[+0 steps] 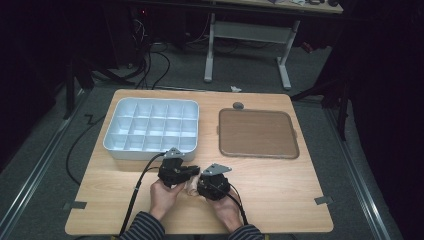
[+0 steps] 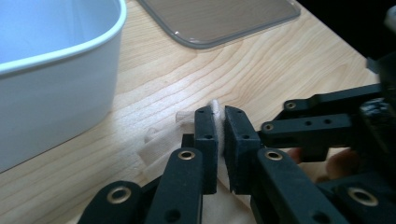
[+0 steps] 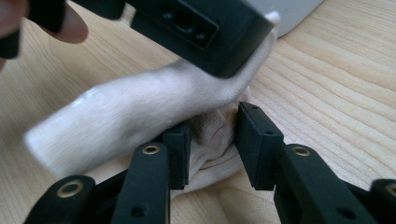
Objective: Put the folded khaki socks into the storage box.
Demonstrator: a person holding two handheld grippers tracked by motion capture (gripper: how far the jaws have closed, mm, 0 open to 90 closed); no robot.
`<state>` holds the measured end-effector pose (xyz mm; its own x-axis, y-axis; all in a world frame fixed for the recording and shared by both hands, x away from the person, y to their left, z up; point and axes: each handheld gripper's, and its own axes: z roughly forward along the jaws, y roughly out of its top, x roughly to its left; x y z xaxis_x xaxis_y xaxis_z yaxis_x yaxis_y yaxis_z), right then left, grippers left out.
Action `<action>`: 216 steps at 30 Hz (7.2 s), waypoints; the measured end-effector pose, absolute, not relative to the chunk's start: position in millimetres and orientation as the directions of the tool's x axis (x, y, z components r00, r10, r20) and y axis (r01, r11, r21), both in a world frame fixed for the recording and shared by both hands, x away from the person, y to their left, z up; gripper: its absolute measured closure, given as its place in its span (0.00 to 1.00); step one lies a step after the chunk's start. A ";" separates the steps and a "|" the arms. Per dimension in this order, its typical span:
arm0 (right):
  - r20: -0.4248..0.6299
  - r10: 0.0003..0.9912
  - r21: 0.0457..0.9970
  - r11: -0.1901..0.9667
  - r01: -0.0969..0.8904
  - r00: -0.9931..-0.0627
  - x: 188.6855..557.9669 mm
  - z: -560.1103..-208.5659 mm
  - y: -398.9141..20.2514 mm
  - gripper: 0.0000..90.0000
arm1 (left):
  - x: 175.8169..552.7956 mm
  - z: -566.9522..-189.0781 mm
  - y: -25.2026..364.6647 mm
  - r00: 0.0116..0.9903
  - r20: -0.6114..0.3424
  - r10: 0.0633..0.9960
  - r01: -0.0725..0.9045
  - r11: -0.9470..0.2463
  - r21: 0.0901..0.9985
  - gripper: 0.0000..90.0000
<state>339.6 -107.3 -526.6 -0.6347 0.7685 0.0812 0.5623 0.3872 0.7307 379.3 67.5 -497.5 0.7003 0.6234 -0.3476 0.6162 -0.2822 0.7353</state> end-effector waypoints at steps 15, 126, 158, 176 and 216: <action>0.094 0.764 0.795 0.329 0.510 -0.639 302.0 -502.3 -131.8 0.72 | 379.1 -503.8 62.0 0.701 -0.271 0.660 0.602 -0.345 0.720 0.94; 0.002 0.768 0.771 0.407 0.490 -0.640 335.3 -514.8 -113.6 0.91 | 366.5 -520.4 84.6 0.643 -0.239 0.728 0.628 -0.322 0.709 0.48; -0.036 0.934 0.774 0.251 0.581 -0.356 325.3 -526.8 -241.4 0.57 | 383.3 -526.3 70.1 0.612 -0.337 0.715 0.690 -0.276 0.669 0.57; -0.023 0.945 0.732 0.237 0.639 -0.325 326.2 -531.3 -256.6 0.46 | 379.1 -524.1 68.7 0.643 -0.318 0.697 0.660 -0.293 0.692 0.79; -0.020 0.939 0.731 0.248 0.635 -0.343 326.0 -531.4 -255.7 0.45 | 385.0 -488.9 86.5 0.656 -0.356 0.665 0.651 -0.261 0.713 0.81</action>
<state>326.0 -255.7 -531.4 -0.3429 0.9392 -0.0204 0.6354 0.2479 0.7313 385.0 86.5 -488.9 0.6565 0.6648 -0.3565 0.6510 -0.2605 0.7130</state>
